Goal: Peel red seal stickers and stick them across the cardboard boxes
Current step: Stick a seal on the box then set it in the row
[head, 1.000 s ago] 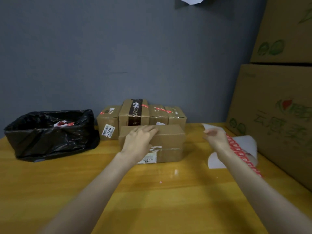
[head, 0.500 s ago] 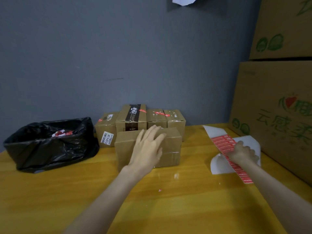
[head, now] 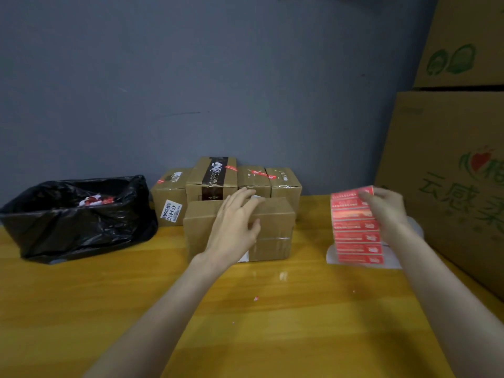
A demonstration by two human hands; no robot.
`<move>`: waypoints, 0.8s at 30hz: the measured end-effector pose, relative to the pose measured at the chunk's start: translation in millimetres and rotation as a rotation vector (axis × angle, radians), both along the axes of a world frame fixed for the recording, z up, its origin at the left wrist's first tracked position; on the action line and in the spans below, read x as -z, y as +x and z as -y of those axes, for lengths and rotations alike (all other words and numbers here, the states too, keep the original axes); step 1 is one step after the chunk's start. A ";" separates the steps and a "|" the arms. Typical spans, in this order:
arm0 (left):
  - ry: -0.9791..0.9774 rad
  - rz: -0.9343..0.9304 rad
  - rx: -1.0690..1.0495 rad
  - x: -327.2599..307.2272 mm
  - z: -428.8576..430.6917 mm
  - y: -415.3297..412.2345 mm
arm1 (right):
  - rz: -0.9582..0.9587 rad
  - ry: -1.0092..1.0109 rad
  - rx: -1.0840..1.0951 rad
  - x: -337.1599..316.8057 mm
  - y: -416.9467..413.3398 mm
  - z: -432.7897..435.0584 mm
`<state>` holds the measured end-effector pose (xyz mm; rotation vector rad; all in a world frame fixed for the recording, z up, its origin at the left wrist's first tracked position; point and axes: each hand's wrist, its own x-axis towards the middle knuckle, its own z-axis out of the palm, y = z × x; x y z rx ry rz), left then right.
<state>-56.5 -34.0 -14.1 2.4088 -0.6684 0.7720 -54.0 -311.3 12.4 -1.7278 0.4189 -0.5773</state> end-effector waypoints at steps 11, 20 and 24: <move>-0.787 -0.257 0.220 -38.2 1.5 -26.9 | 0.264 0.121 -0.728 -57.3 -39.3 -87.5; -1.083 -0.489 0.294 -47.4 -19.1 -15.7 | -0.116 -0.145 -0.970 -41.4 -33.1 -104.2; -0.969 -0.512 0.309 -48.1 -25.9 -10.4 | -0.054 0.017 -0.917 -39.7 -28.3 -111.1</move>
